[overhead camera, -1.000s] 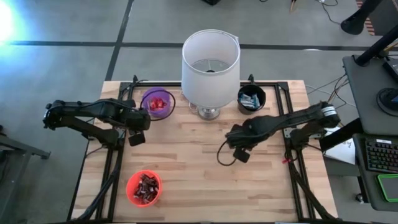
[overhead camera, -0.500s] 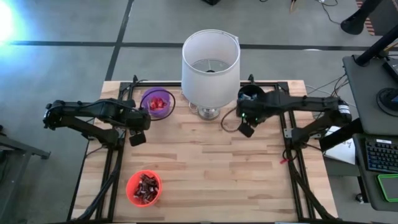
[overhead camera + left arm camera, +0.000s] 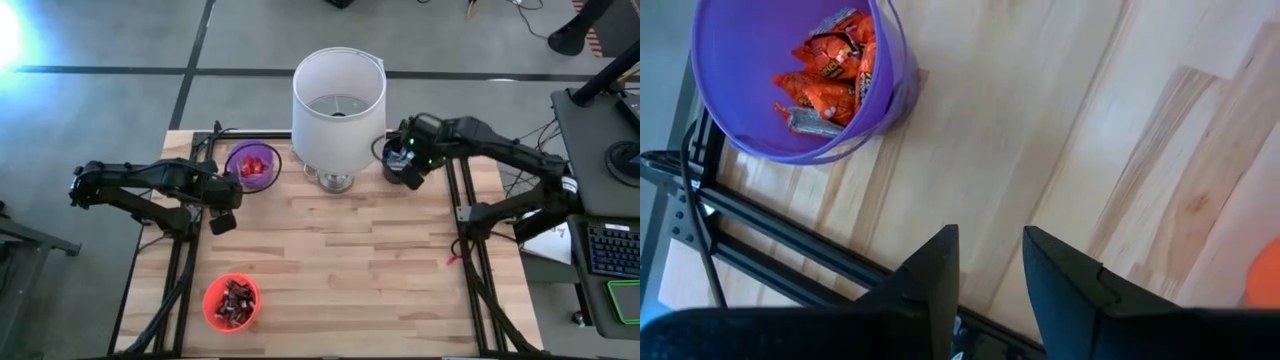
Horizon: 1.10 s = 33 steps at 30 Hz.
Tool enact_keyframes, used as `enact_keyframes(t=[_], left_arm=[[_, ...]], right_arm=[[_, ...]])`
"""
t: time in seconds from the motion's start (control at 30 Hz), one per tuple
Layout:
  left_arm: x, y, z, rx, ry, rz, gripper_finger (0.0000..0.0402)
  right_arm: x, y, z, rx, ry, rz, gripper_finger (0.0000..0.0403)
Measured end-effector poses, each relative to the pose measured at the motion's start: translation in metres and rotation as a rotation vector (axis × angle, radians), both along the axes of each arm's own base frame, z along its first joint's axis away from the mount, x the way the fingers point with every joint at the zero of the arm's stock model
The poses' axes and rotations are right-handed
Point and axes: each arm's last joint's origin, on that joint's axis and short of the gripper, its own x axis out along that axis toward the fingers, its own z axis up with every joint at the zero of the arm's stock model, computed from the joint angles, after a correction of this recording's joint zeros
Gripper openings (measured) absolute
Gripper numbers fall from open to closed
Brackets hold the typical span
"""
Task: Sort candy
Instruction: Put the white chocolate into the black bin
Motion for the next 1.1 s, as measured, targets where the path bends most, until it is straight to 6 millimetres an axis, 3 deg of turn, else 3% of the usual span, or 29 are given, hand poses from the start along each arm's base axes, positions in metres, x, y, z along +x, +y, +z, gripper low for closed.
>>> enact_keyframes(t=[0.33,0.63,0.9,1.1], left_arm=[[0.001,0.000,0.000,0.007,-0.012,0.003,0.0094],[0.002,0.000,0.000,0.006,-0.020,0.009,0.0094],[0.002,0.000,0.000,0.004,-0.025,0.026,0.0094],[0.002,0.000,0.000,0.004,-0.025,0.026,0.0094]], right_arm=[[-0.023,-0.048,-0.002,0.022,0.020,-0.044,0.0020],[-0.030,-0.078,-0.007,0.079,-0.125,-0.029,0.0020],[-0.036,-0.095,-0.030,0.159,-0.101,-0.027,0.0023],[-0.031,-0.103,-0.033,0.124,-0.123,-0.002,0.0063]])
